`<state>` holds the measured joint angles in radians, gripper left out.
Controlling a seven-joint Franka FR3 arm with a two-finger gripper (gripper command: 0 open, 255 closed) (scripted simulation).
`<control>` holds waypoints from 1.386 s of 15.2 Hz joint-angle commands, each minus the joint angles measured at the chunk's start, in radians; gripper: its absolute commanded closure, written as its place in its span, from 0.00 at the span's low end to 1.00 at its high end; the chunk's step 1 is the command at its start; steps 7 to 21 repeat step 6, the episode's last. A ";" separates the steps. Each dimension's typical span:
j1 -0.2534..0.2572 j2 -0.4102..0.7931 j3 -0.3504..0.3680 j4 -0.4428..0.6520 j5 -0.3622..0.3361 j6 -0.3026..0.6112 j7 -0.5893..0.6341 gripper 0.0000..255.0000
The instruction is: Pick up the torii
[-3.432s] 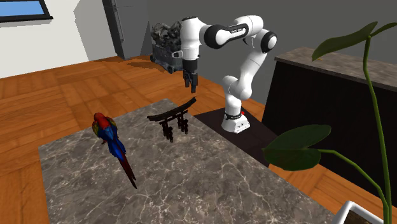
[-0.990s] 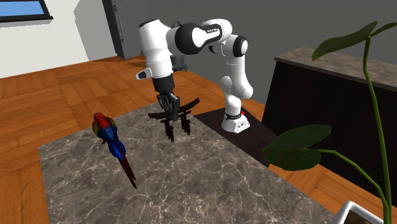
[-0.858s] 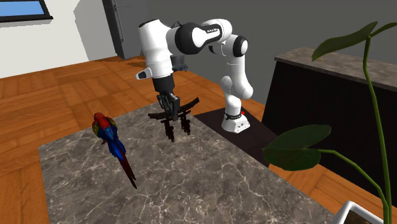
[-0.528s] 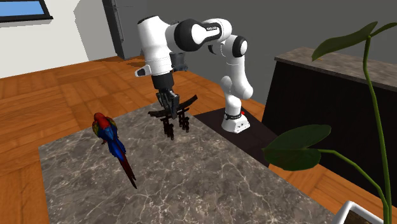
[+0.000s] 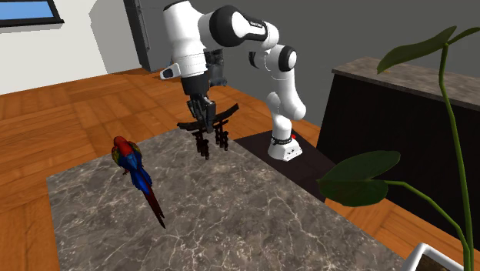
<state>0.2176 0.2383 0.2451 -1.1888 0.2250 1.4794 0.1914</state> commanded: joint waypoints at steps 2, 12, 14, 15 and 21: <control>0.005 0.027 0.002 0.081 -0.006 -0.052 0.016 1.00; 0.010 0.053 0.004 0.149 -0.011 -0.093 0.029 1.00; 0.010 0.053 0.004 0.149 -0.011 -0.093 0.029 1.00; 0.010 0.053 0.004 0.149 -0.011 -0.093 0.029 1.00; 0.010 0.053 0.004 0.149 -0.011 -0.093 0.029 1.00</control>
